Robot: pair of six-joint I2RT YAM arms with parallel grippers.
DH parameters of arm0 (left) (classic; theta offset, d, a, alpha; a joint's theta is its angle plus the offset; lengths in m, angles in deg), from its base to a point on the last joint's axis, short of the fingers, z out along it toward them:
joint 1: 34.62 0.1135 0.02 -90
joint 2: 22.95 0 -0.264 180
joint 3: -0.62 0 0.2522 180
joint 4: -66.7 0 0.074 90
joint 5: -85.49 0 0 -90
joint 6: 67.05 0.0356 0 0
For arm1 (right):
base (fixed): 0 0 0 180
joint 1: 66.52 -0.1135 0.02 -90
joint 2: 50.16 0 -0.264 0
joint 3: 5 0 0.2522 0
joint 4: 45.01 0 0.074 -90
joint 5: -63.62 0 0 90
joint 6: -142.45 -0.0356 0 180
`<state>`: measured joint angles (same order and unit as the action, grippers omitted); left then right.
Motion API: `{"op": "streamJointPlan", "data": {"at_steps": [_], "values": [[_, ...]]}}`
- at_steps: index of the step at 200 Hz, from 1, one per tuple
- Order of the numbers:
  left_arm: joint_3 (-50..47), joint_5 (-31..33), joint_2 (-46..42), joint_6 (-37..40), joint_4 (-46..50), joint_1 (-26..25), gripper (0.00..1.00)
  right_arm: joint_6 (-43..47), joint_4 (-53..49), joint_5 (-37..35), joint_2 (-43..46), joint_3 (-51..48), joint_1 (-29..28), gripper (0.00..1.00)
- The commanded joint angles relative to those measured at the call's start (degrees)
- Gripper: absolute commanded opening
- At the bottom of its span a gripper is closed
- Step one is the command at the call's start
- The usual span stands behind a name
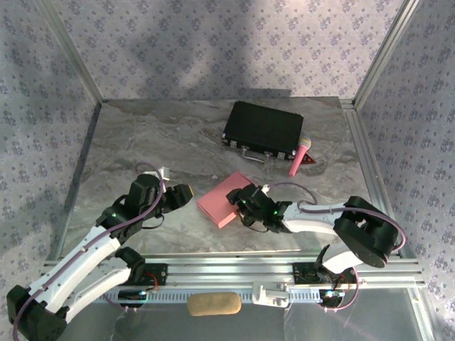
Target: Fold the paper box
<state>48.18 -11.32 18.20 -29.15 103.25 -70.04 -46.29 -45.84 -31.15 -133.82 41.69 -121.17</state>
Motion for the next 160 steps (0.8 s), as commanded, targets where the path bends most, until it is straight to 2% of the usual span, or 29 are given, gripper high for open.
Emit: {"op": "streamJointPlan", "data": {"at_steps": [1, 14, 32, 58, 63, 69, 83, 96, 107, 121, 125, 129, 131, 146, 160], "values": [[0.2, -0.2, -1.4, 0.8, 1.6, -0.3, 0.47, -0.2, -6.6, -1.3, 1.2, 2.3, -0.4, 0.74], [0.2, 0.0, -1.6, 0.8, 2.0, -0.3, 0.47, 0.6, -14.8, -1.5, 2.2, 5.4, -0.5, 0.78], [0.2, 0.0, -1.6, 0.9, 2.4, -0.4, 0.47, 0.5, -32.6, -3.0, 3.2, 11.8, -0.6, 0.87], [0.3, 0.0, -1.7, 1.1, 2.5, -0.3, 0.47, 1.2, -43.0, -7.3, 6.8, 14.1, -1.0, 0.92], [0.3, 0.0, -1.7, 1.2, 2.6, -0.3, 0.48, 2.7, -43.8, -8.8, 8.2, 14.3, -1.3, 0.96], [0.4, 0.1, -1.6, 1.3, 2.7, -0.3, 0.48, 5.4, -42.7, -9.9, 9.6, 14.3, -1.3, 0.99], [0.7, 0.3, -1.6, 1.7, 3.3, -0.3, 0.48, 18.3, -38.8, -11.4, 12.2, 15.1, -0.5, 0.99], [1.2, 0.6, -1.5, 2.4, 4.4, -0.2, 0.49, 30.8, -41.3, -11.5, 13.0, 18.6, 0.0, 0.99], [1.7, 0.6, -1.6, 3.4, 5.7, 0.0, 0.51, 38.4, -47.6, -13.9, 13.1, 22.2, -0.1, 0.99], [2.1, 0.7, -2.2, 4.5, 6.9, 0.1, 0.59, 44.4, -55.3, -18.2, 14.5, 23.8, -0.7, 0.99], [2.1, 0.8, -2.5, 4.8, 7.3, 0.2, 0.71, 45.1, -57.2, -19.6, 15.2, 23.7, -0.8, 0.99], [2.2, 1.0, -2.8, 5.1, 7.5, 0.2, 0.93, 45.6, -58.9, -20.9, 16.2, 23.3, -0.7, 0.99], [2.2, 1.1, -3.0, 5.3, 7.5, 0.2, 0.98, 45.8, -59.7, -21.8, 16.9, 23.1, -0.7, 0.99], [2.3, 2.0, -4.9, 7.0, 8.1, 0.4, 1.00, 46.1, -64.5, -29.0, 22.4, 20.8, -0.8, 0.99], [2.2, 5.4, -6.9, 8.4, 9.9, 0.3, 1.00, 48.1, -64.8, -33.3, 29.5, 17.5, -0.8, 0.99]]}}
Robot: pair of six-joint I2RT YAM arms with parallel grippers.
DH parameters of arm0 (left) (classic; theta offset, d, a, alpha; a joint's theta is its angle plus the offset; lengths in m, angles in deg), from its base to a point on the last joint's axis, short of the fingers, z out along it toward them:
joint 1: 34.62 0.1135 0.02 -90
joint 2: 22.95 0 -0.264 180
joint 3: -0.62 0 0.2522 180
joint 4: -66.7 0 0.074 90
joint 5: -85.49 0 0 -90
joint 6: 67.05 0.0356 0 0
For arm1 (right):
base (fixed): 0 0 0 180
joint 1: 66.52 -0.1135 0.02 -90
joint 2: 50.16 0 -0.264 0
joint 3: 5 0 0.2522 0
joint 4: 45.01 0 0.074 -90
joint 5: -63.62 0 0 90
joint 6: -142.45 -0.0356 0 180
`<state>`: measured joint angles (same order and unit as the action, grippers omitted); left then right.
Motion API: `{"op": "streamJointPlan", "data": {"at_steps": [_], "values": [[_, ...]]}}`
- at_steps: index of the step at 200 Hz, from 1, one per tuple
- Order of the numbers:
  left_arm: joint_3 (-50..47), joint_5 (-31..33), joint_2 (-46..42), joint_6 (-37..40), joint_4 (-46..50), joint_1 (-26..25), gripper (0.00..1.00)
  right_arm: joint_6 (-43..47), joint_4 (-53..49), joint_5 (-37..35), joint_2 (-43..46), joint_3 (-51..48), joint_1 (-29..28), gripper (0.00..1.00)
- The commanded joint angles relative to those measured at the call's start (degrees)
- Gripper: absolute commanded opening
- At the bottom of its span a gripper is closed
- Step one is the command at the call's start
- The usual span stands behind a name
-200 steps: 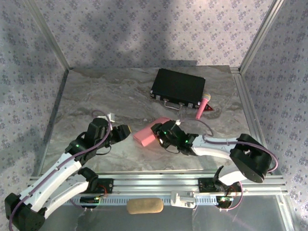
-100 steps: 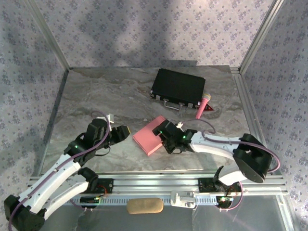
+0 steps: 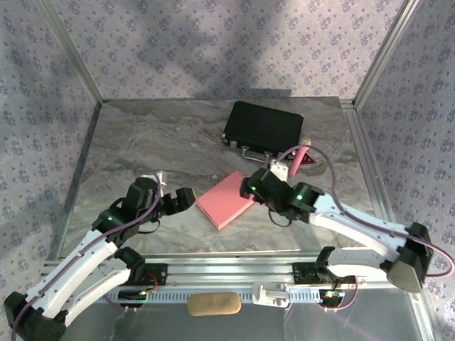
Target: Fold the paper box
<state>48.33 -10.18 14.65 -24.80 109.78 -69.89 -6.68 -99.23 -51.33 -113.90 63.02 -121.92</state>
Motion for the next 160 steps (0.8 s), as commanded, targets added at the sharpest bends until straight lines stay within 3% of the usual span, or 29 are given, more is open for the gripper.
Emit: {"op": "streamJointPlan", "data": {"at_steps": [1, 24, 43, 60, 72, 84, 100, 123, 137, 160], "values": [[2.0, 4.5, -3.5, 4.3, 3.6, 0.2, 1.00, 8.8, -11.0, -13.6, 10.2, -4.1, 0.0, 0.99], [1.9, 11.4, -4.9, 6.4, 5.9, 0.2, 1.00, 10.4, -10.6, -22.9, 21.6, -9.0, 0.1, 0.99], [3.7, 24.8, -2.7, 4.5, 10.6, 0.4, 1.00, 13.9, -7.2, -30.8, 29.4, -13.3, 3.2, 0.99], [5.5, 37.8, 2.5, 2.5, 13.8, 1.3, 1.00, 34.1, 14.5, -31.3, 35.8, -22.3, 8.8, 0.99], [3.4, 40.8, 5.0, 11.7, 5.5, 2.8, 1.00, 45.8, 29.6, -27.2, 38.6, -29.1, 15.0, 0.99], [0.5, 44.4, 6.4, 18.6, -1.5, 5.0, 1.00, 49.2, 37.7, -21.9, 38.5, -33.9, 23.3, 0.99], [-4.5, 40.2, 7.1, 33.3, -14.9, 9.5, 1.00, 48.0, 44.4, -12.9, 35.0, -37.7, 36.0, 0.99], [-9.3, 32.1, 9.3, 40.6, -27.8, 17.7, 1.00, 43.6, 48.7, -2.5, 25.8, -38.5, 50.1, 0.99], [-10.9, 30.4, 12.5, 45.3, -33.5, 20.7, 1.00, 43.4, 54.2, 0.8, 19.2, -38.8, 53.8, 0.99], [-14.1, 25.0, 19.7, 47.0, -46.3, 25.9, 1.00, 45.8, 64.3, 0.3, 9.4, -39.2, 54.5, 0.99]]}}
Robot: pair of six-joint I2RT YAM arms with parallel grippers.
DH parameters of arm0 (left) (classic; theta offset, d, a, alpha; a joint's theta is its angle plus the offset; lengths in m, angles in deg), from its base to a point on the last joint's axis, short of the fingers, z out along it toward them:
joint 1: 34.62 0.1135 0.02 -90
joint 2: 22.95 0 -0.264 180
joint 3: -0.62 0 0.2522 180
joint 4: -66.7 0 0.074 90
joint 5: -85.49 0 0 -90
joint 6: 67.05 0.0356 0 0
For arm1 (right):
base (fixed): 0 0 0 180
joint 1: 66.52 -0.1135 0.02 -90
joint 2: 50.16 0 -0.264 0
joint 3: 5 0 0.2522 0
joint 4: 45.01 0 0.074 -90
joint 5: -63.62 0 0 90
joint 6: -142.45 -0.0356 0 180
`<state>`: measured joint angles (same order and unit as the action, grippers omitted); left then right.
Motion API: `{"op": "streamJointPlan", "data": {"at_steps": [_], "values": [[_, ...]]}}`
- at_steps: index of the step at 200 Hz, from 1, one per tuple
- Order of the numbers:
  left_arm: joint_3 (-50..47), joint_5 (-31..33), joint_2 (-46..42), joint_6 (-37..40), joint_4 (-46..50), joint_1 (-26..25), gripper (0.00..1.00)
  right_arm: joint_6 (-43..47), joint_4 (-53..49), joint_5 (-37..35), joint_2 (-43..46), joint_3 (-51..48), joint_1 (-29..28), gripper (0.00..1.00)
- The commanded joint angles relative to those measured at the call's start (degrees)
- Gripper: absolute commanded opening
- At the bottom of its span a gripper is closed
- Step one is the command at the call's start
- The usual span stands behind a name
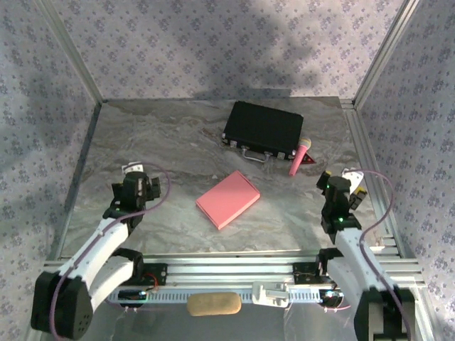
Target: Fold the paper box
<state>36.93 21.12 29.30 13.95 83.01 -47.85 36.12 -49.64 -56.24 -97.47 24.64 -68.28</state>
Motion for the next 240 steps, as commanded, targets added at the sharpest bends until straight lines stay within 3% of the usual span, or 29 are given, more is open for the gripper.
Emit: {"op": "streamJointPlan", "data": {"at_steps": [1, 23, 70, 92, 125, 138, 151, 159, 170, 240], "values": [[-2.8, -6.5, 5.2, 8.2, -19.9, 4.1, 1.00, 3.1, 15.1, 5.2, -7.4, -0.7, 0.9, 0.99], [-4.5, -7.9, 13.7, 8.7, -31.5, 6.1, 1.00, 3.5, 23.8, 6.2, -15.6, -1.3, 2.0, 0.99], [0.4, -10.9, 25.5, 13.2, -40.5, 7.8, 1.00, 8.7, 37.8, 11.2, -27.9, -0.2, 3.9, 0.99], [2.4, -14.4, 28.0, 11.5, -40.2, 8.8, 1.00, 12.1, 43.3, 15.6, -33.4, -0.2, 4.3, 0.99], [-5.1, -17.0, 36.7, 9.1, -63.5, 11.2, 1.00, 14.0, 45.9, 19.5, -35.8, -0.6, 3.9, 0.99], [-3.4, -17.5, 34.4, 8.6, -55.7, 11.4, 1.00, 13.9, 51.4, 19.9, -40.0, -0.9, 4.2, 0.99], [-0.2, -16.9, 36.5, 8.2, -53.4, 12.0, 1.00, 13.8, 41.5, 19.1, -38.1, 2.4, 3.9, 0.99], [1.1, -19.7, 35.3, 7.0, -48.4, 13.5, 1.00, 14.7, 43.0, 19.6, -39.9, 3.5, 3.5, 0.99], [0.2, -21.6, 36.0, 6.3, -51.6, 14.6, 1.00, 15.2, 37.6, 17.8, -39.3, 5.7, 2.4, 0.99], [0.6, -21.5, 35.6, 6.3, -50.1, 14.6, 1.00, 16.1, 39.3, 16.9, -39.8, 5.6, 1.8, 0.99]]}}
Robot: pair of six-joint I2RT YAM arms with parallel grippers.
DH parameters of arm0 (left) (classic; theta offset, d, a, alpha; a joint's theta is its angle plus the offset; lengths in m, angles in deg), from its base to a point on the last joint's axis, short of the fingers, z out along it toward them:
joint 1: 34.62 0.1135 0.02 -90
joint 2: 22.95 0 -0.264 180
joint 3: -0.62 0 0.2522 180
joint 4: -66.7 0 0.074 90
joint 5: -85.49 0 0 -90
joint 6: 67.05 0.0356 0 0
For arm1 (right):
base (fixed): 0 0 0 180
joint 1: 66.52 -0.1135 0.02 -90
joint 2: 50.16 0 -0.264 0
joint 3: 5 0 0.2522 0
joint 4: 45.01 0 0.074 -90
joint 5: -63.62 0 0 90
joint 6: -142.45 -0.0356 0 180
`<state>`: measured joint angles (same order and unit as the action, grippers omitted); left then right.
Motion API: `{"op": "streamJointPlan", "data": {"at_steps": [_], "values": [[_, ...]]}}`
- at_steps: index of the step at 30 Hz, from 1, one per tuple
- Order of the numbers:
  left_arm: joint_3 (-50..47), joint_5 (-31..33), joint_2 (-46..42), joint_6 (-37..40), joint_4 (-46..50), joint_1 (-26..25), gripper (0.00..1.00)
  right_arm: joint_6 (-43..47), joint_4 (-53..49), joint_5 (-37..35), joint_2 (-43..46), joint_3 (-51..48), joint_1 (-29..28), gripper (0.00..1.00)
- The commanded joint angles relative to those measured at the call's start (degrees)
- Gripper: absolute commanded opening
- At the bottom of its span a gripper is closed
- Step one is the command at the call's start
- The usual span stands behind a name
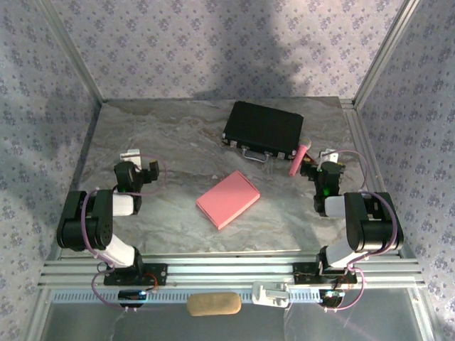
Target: Fold the paper box
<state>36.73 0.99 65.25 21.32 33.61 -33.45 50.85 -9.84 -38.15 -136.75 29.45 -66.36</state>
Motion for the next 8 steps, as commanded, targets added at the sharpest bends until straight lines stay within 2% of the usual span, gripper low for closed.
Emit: {"op": "streamJointPlan", "data": {"at_steps": [1, 8], "values": [[0.8, -1.4, -0.4, -1.1, -0.7, 0.2, 1.00, 1.3, -0.5, -1.2, -0.6, 0.8, -0.2, 0.99], [0.9, -1.4, -0.4, -1.0, -0.7, 0.2, 1.00, 1.2, -0.2, -0.7, -0.4, 0.6, -0.1, 0.99]]}}
